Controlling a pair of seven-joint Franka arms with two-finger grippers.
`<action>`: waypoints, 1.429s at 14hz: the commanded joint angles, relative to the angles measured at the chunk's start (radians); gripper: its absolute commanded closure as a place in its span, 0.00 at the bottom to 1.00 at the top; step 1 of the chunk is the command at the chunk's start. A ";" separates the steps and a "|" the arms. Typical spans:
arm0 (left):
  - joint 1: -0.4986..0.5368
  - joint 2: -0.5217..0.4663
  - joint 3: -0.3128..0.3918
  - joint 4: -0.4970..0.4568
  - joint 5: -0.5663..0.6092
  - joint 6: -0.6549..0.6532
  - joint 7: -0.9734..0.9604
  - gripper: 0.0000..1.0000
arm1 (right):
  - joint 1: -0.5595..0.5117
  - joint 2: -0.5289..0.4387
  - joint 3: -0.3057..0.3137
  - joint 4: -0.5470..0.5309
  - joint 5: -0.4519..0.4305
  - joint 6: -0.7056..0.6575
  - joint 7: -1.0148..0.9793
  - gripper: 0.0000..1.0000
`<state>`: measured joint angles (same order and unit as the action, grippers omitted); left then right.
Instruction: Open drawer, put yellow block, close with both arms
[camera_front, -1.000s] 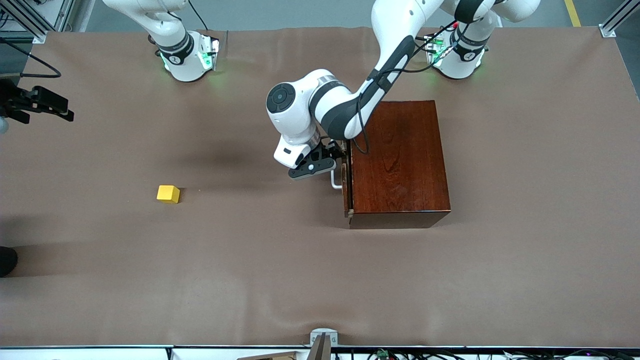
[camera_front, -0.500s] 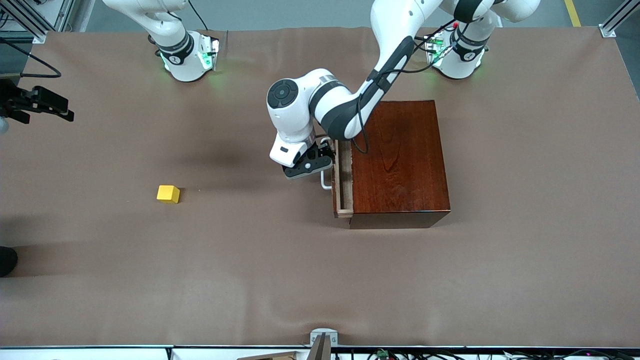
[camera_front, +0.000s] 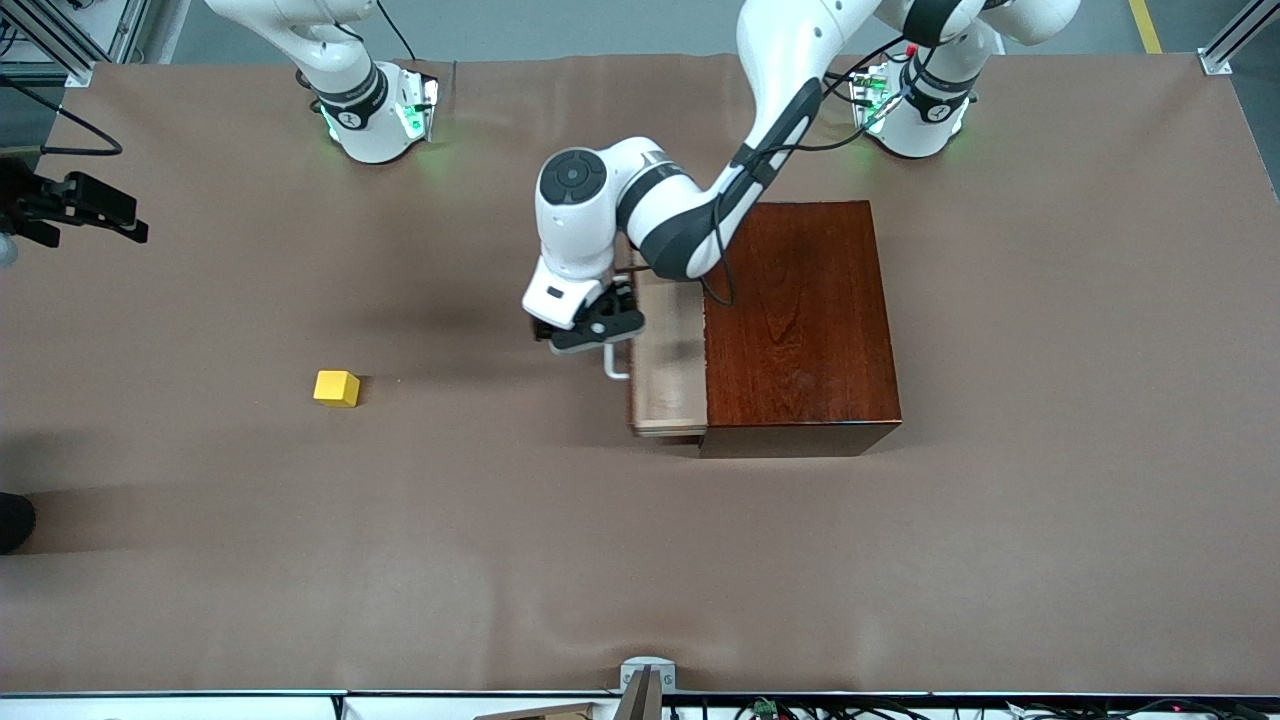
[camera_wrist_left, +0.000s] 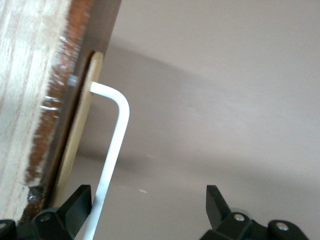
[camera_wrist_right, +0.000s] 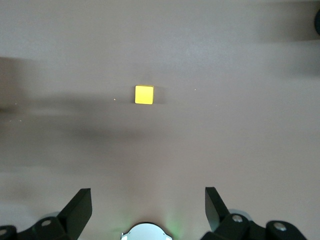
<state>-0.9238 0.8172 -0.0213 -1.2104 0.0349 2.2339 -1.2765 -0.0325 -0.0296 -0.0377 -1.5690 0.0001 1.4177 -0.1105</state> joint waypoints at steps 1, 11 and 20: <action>-0.021 0.045 0.001 0.066 -0.029 0.061 -0.050 0.00 | -0.018 -0.021 0.013 -0.017 0.006 -0.002 0.000 0.00; -0.007 -0.035 0.056 0.055 0.000 -0.186 -0.037 0.00 | -0.020 -0.004 0.013 0.007 -0.006 0.009 0.000 0.00; 0.077 -0.314 0.106 0.045 0.010 -0.396 0.032 0.00 | -0.015 0.069 0.013 0.052 0.000 0.026 -0.009 0.00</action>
<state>-0.8697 0.5802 0.0821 -1.1321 0.0312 1.9032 -1.2867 -0.0326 0.0016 -0.0358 -1.5555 -0.0001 1.4406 -0.1105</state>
